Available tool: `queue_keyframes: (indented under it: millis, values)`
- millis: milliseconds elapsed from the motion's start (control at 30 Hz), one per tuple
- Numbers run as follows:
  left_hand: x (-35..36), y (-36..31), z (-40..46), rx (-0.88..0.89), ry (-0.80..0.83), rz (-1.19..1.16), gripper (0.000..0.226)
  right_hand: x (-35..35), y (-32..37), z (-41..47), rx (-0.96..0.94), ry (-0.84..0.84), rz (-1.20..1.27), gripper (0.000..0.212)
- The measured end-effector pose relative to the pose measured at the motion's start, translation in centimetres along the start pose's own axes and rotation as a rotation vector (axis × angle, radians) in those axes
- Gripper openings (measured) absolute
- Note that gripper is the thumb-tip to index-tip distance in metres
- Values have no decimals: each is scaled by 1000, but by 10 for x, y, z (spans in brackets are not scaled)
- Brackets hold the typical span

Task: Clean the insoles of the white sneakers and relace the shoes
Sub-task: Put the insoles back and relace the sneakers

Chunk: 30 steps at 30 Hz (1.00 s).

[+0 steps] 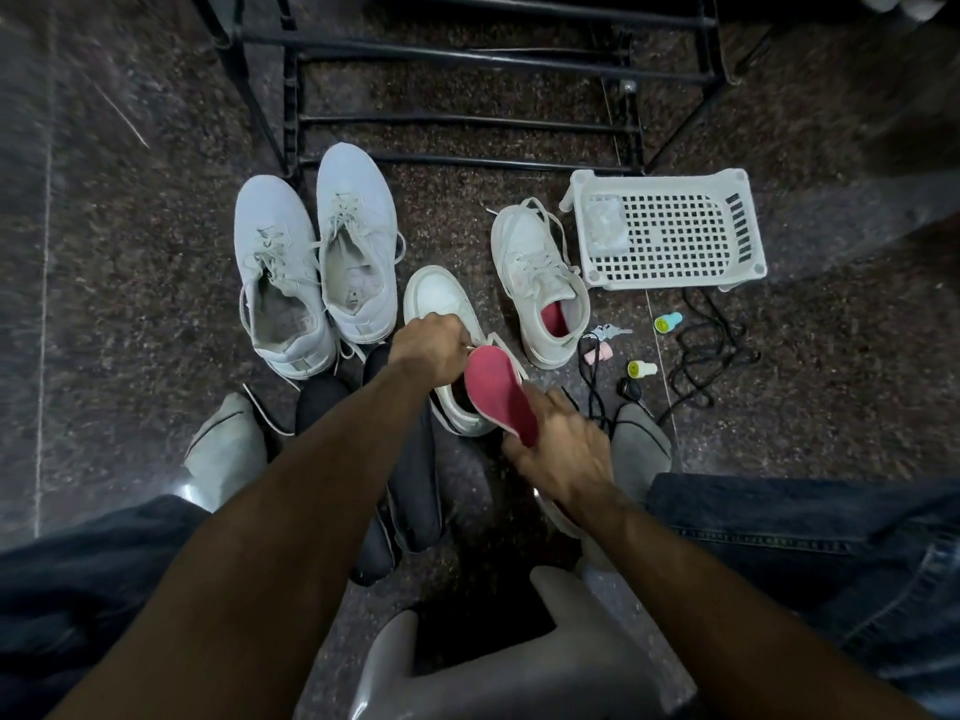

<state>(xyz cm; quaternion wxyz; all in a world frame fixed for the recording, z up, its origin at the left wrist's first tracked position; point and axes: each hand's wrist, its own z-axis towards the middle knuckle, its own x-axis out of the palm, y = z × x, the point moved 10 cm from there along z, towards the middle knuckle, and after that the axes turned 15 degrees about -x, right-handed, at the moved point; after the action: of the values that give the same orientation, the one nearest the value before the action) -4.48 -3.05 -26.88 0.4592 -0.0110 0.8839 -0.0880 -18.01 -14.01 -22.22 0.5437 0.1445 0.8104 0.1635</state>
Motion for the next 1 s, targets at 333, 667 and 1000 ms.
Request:
queue_keyframes:
  millis: [333, 667, 1000]
  values:
    - [0, 28, -28, -204, -50, -832, 42, -19, -20, -6, 178, -281, 388, 78]
    - [22, -12, -69, -245, 315, -1122, 33, -26, -2, 2, 40, -249, 717, 91]
    - [28, 7, -75, -417, 295, -1279, 44, -29, -10, -15, 146, -170, 252, 32]
